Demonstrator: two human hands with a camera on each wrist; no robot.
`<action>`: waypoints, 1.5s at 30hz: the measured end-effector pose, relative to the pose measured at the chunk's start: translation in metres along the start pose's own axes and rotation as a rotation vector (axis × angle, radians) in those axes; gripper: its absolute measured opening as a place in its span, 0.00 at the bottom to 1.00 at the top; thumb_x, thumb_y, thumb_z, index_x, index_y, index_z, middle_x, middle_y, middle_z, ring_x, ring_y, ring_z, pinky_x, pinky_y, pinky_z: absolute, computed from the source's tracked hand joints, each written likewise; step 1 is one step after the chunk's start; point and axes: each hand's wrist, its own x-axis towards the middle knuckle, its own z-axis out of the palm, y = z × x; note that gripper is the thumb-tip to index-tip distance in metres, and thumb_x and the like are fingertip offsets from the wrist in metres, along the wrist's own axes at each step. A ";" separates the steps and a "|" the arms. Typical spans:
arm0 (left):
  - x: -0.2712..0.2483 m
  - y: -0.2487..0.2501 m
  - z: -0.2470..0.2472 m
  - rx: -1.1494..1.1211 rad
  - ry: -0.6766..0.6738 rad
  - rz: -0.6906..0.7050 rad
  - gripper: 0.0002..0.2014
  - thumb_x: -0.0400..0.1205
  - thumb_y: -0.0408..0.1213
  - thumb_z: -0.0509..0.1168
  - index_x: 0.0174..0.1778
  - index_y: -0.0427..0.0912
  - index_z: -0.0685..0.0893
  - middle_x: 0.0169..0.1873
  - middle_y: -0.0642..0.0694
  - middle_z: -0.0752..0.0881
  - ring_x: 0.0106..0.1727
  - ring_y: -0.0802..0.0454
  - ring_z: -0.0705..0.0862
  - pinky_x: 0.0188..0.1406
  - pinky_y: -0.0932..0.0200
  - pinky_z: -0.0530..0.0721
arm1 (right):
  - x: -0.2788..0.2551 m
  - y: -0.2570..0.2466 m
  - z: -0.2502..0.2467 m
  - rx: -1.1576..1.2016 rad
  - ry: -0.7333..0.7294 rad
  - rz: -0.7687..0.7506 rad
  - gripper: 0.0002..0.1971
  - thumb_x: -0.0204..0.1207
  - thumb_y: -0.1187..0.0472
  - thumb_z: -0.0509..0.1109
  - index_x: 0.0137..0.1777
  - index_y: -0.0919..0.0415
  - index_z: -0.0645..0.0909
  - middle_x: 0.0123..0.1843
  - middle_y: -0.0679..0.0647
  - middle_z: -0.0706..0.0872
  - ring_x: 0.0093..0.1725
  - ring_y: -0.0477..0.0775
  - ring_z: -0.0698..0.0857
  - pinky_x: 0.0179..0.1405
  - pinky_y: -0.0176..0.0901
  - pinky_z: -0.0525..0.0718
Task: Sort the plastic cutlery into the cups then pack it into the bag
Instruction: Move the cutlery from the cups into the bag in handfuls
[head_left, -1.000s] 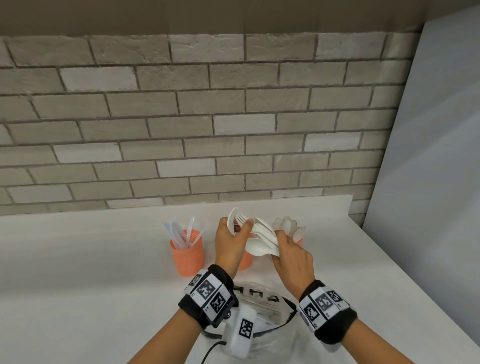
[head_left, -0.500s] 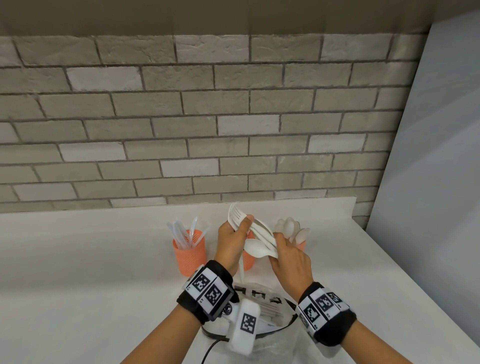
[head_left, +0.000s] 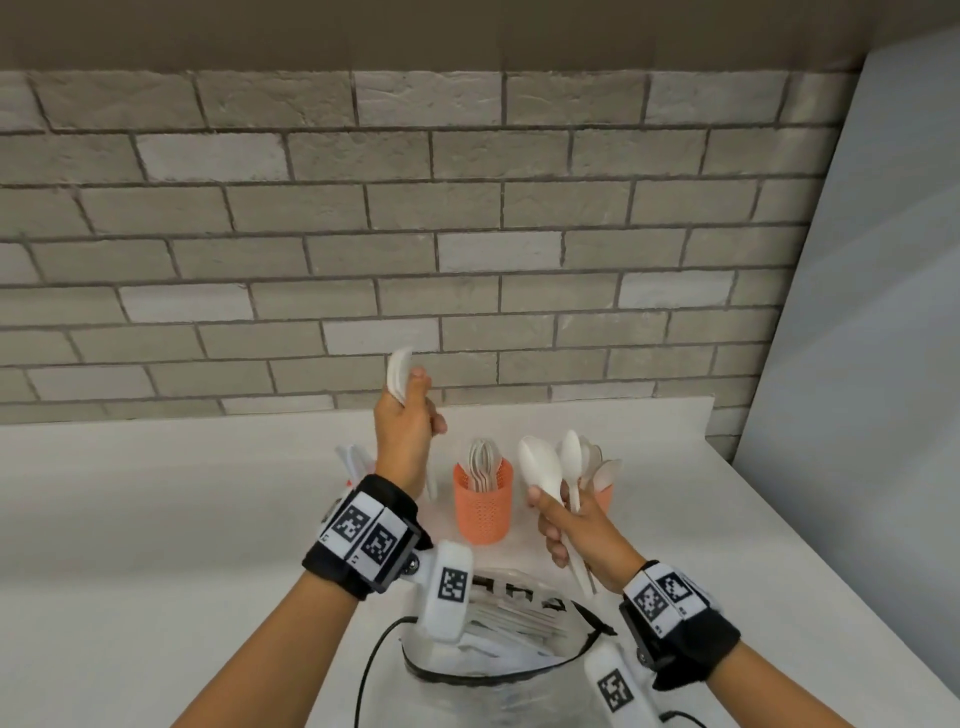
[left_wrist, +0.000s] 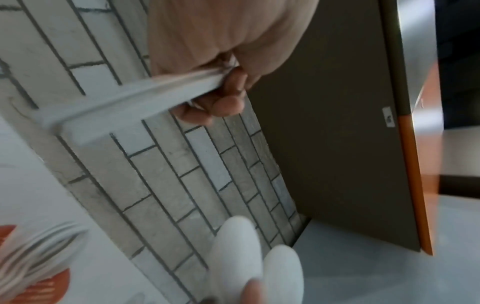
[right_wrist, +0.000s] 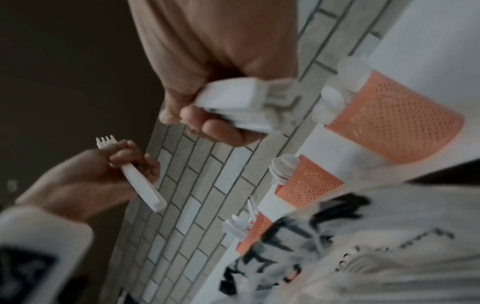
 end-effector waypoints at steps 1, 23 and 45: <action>-0.005 -0.003 0.000 0.076 -0.050 -0.025 0.10 0.85 0.39 0.59 0.37 0.46 0.75 0.15 0.56 0.68 0.16 0.60 0.67 0.19 0.66 0.70 | -0.001 -0.003 0.002 0.055 -0.038 0.035 0.10 0.79 0.51 0.64 0.44 0.58 0.75 0.20 0.47 0.69 0.15 0.43 0.67 0.14 0.33 0.67; -0.046 -0.039 0.009 0.434 -0.332 -0.109 0.08 0.77 0.35 0.70 0.42 0.33 0.83 0.31 0.41 0.86 0.26 0.57 0.85 0.26 0.63 0.82 | -0.008 -0.014 0.017 -0.039 -0.279 0.050 0.13 0.76 0.52 0.67 0.56 0.56 0.72 0.29 0.57 0.83 0.20 0.49 0.82 0.19 0.41 0.84; -0.035 -0.023 0.016 -0.063 -0.191 -0.170 0.18 0.87 0.46 0.54 0.35 0.40 0.77 0.12 0.53 0.68 0.16 0.59 0.71 0.18 0.69 0.73 | -0.002 -0.017 -0.005 0.404 -0.037 0.056 0.08 0.79 0.56 0.63 0.52 0.56 0.83 0.18 0.47 0.71 0.18 0.43 0.72 0.20 0.34 0.75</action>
